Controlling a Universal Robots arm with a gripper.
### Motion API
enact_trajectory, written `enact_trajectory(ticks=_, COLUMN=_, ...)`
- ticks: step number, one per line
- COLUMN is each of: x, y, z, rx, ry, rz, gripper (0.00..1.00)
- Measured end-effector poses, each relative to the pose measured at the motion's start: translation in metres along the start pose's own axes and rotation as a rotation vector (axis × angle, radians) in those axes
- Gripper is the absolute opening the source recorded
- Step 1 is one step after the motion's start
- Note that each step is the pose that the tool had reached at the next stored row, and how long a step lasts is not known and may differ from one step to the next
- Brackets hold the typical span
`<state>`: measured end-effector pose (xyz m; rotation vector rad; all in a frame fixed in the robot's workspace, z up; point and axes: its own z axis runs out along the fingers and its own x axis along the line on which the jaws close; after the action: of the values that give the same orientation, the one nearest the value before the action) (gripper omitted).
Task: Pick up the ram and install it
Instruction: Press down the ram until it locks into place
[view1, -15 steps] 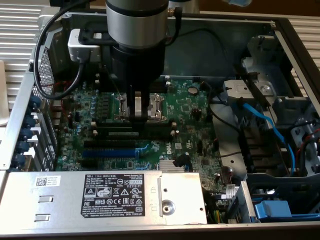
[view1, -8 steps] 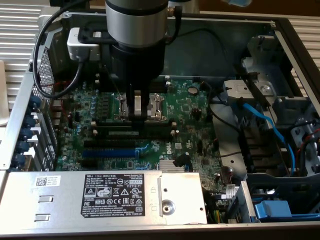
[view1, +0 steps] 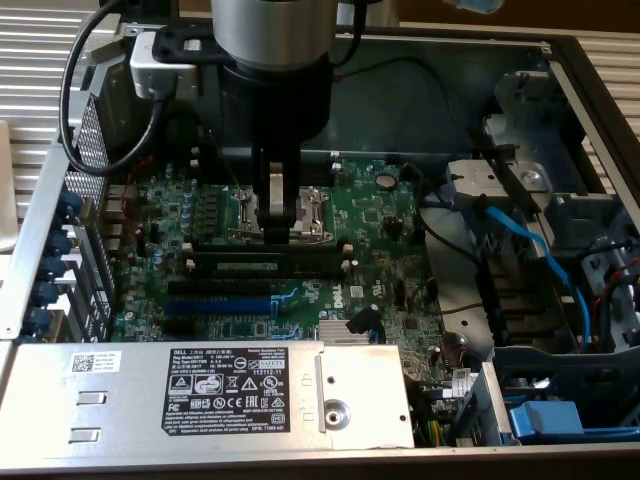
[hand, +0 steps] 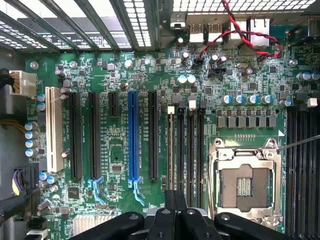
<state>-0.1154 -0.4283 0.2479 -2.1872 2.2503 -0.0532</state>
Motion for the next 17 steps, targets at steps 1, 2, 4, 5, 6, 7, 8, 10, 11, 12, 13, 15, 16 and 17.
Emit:
enact_trajectory(ticks=1, x=0.0, y=0.0, z=0.0, rx=0.0, ry=0.0, rz=0.0, gripper=0.1)
enact_trajectory(ticks=2, x=0.0, y=0.0, z=0.0, rx=0.0, ry=0.0, rz=0.0, gripper=0.1)
enact_trajectory(ticks=4, x=0.0, y=0.0, z=0.0, rx=0.0, ry=0.0, rz=0.0, gripper=0.1)
enact_trajectory(ticks=5, x=0.0, y=0.0, z=0.0, rx=0.0, ry=0.0, rz=0.0, gripper=0.1)
enact_trajectory(ticks=6, x=0.0, y=0.0, z=0.0, rx=0.0, ry=0.0, rz=0.0, gripper=0.1)
enact_trajectory(ticks=7, x=0.0, y=0.0, z=0.0, rx=0.0, ry=0.0, rz=0.0, gripper=0.1)
enact_trajectory(ticks=8, x=0.0, y=0.0, z=0.0, rx=0.0, ry=0.0, rz=0.0, gripper=0.1)
enact_trajectory(ticks=10, x=0.0, y=0.0, z=0.0, rx=0.0, ry=0.0, rz=0.001, gripper=0.1)
enact_trajectory(ticks=11, x=0.0, y=0.0, z=-0.0001, rx=-0.0002, ry=0.0003, rz=0.008, gripper=0.1)
enact_trajectory(ticks=12, x=0.0001, y=0.0, z=-0.0001, rx=-0.0005, ry=0.0008, rz=0.022, gripper=0.1)
enact_trajectory(ticks=13, x=0.0001, y=0.0001, z=-0.0001, rx=-0.0009, ry=0.0012, rz=0.038, gripper=0.1)
enact_trajectory(ticks=15, x=0.0, y=0.0001, z=0.0, rx=-0.0014, ry=0.0018, rz=0.066, gripper=0.1)
enact_trajectory(ticks=16, x=0.0, y=0.0001, z=0.0, rx=-0.0017, ry=0.0022, rz=0.082, gripper=0.1)
enact_trajectory(ticks=17, x=0.0, y=0.0001, z=-0.0001, rx=-0.002, ry=0.0026, rz=0.096, gripper=0.1)
